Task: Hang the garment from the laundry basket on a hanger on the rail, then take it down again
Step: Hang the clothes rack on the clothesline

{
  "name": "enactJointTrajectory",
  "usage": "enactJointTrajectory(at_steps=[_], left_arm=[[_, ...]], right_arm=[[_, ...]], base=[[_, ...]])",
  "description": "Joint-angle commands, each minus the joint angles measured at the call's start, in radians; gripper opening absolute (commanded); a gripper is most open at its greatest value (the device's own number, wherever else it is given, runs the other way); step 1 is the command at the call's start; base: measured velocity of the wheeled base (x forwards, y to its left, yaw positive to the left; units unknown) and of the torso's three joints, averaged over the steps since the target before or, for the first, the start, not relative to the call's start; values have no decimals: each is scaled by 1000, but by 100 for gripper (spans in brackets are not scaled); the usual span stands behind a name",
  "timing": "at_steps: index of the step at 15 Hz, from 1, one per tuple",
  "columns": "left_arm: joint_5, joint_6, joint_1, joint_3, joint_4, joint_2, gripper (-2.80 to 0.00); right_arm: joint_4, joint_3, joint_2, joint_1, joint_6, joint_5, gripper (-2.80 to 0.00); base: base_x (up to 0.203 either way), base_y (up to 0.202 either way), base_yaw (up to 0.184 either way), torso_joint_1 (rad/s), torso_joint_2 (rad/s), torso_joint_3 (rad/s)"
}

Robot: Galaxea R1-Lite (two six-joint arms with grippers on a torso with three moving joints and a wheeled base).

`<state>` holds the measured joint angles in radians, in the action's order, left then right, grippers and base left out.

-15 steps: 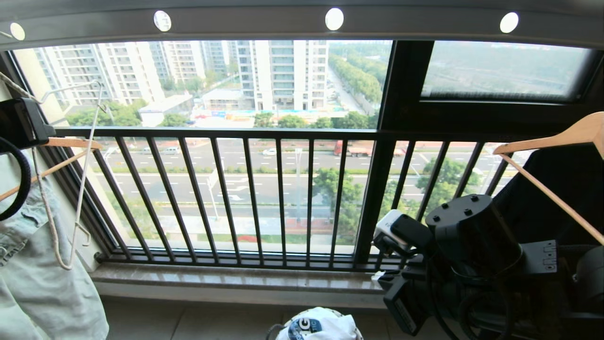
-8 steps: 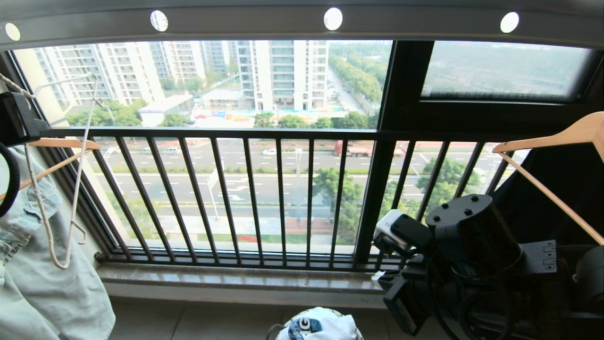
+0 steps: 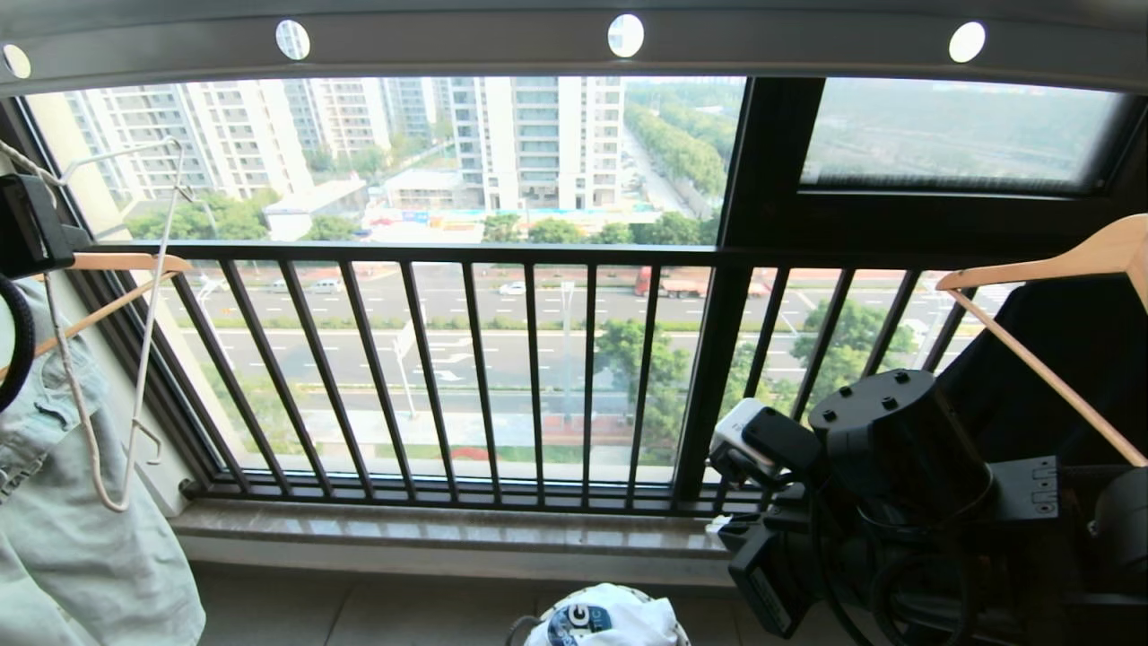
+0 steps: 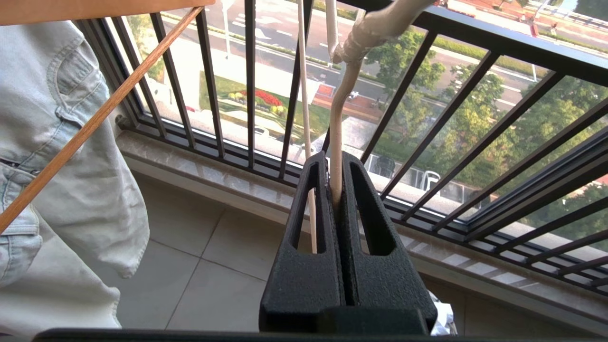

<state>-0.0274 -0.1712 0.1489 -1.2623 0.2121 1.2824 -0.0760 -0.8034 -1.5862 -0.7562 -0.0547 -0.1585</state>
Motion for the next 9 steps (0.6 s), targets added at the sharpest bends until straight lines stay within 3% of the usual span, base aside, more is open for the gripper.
enactJointTrajectory(at_steps=[1, 9], left_arm=[[-3, -2, 3, -3, 0, 20, -280], [-6, -2, 28, -3, -22, 70, -280]], right_arm=[[-1, 0, -2, -2, -1, -1, -280], [-1, 0, -6, -3, -1, 0, -280]], base=[[0, 0, 0, 0, 0, 0], [0, 0, 0, 0, 0, 0]])
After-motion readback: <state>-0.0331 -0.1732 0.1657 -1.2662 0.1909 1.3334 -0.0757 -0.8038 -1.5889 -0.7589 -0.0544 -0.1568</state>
